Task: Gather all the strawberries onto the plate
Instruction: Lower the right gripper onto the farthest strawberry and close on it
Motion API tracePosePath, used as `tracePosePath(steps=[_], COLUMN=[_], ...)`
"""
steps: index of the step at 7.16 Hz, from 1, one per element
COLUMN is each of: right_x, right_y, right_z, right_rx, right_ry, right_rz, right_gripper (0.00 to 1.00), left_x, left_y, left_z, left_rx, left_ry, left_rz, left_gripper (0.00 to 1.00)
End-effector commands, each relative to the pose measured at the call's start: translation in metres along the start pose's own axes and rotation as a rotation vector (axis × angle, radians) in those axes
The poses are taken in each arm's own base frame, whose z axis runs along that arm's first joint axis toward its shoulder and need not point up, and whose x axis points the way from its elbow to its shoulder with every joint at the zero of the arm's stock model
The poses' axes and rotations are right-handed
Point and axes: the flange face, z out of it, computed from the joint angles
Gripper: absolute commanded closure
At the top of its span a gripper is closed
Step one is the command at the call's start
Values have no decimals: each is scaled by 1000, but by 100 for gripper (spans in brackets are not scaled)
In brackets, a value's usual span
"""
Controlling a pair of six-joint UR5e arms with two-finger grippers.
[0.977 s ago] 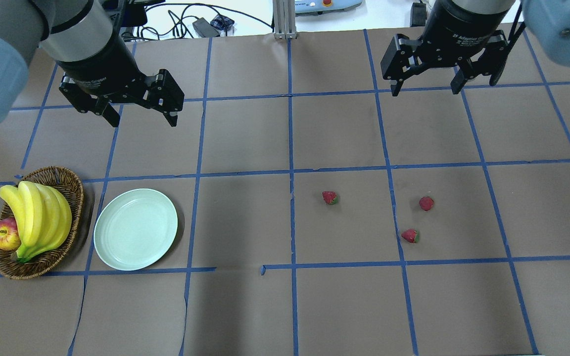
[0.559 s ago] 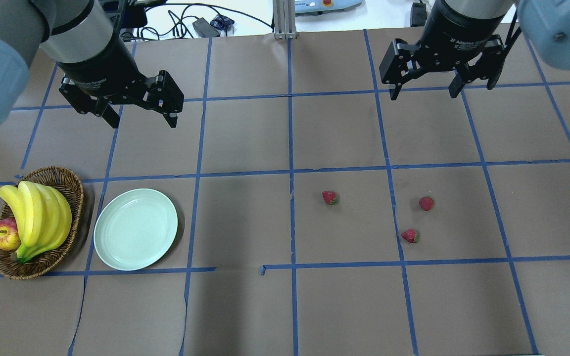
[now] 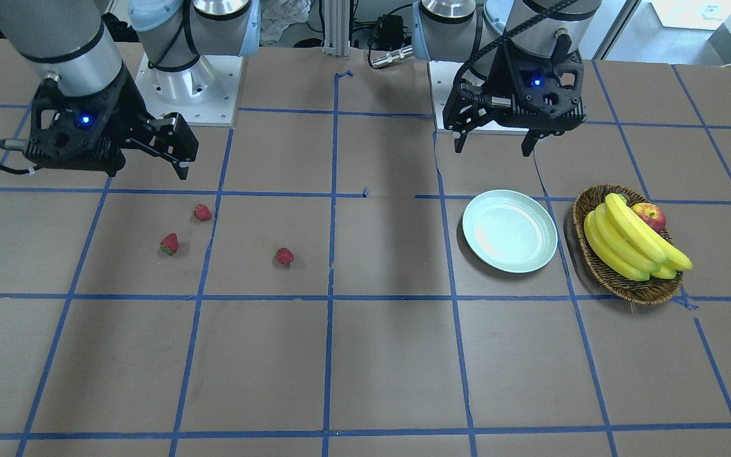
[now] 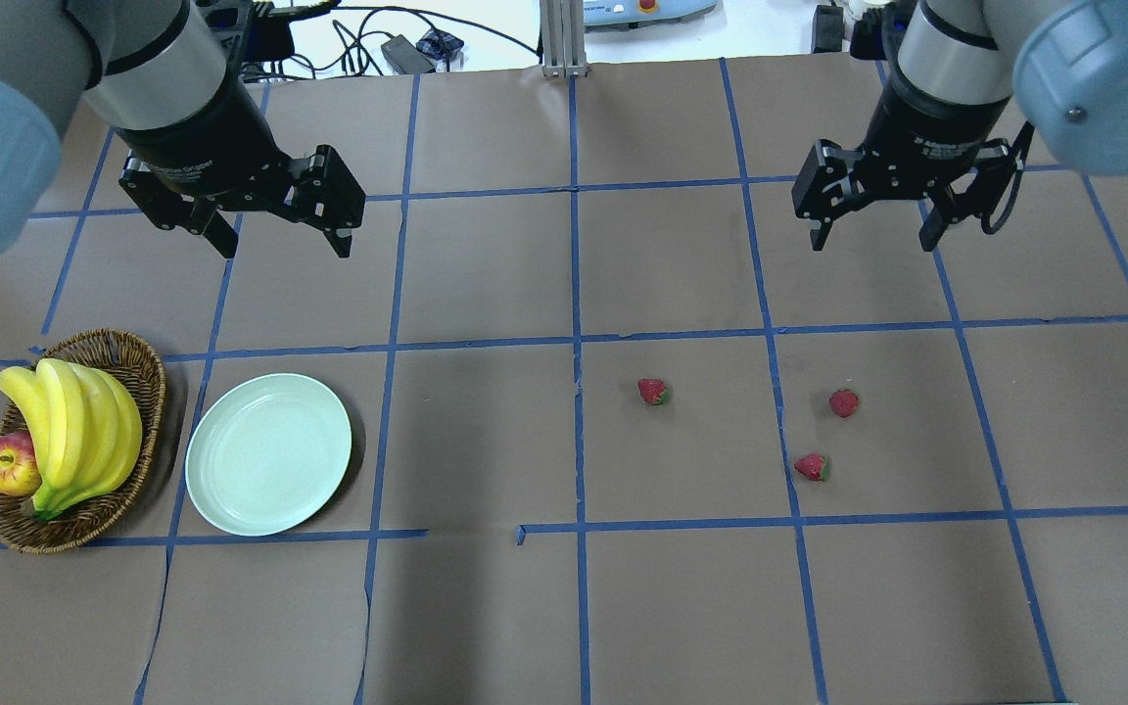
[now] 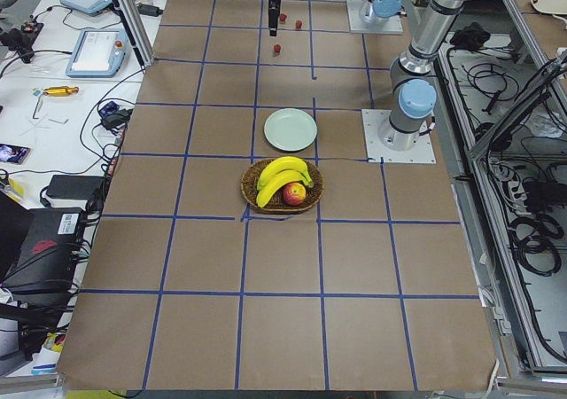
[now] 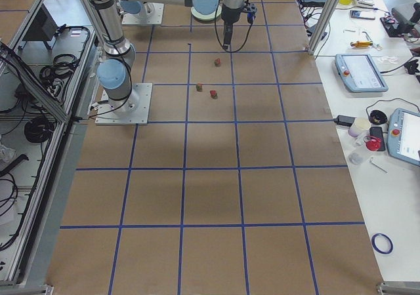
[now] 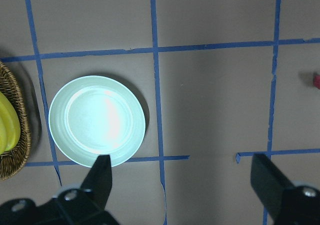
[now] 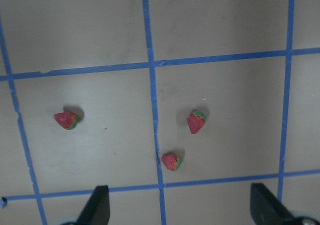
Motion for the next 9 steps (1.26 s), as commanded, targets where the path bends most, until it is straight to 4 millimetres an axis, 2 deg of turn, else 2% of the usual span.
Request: tracePosePath(steps=[1, 2, 3, 4, 7, 9], right_x=[32, 40, 53, 60, 58, 57], right_y=[-2, 8, 19, 29, 17, 16], right_z=[91, 143, 186, 209, 242, 244], right_rx=[-51, -35, 56, 94, 89, 92], right_ry=[-2, -11, -18, -17, -60, -58], right_rz=[-10, -18, -17, -62, -63, -66], right_gripper=[0, 0, 0, 0, 0, 11], left_x=[2, 4, 4, 4, 4, 4], left_y=[2, 1, 0, 0, 0, -1], left_z=[4, 7, 7, 7, 8, 9], left_rx=[-10, -15, -16, -16, -18, -19], left_ry=[-1, -1, -1, -1, 1, 1], left_rz=[-2, 0, 0, 0, -2, -2], left_gripper=[0, 0, 0, 0, 0, 0])
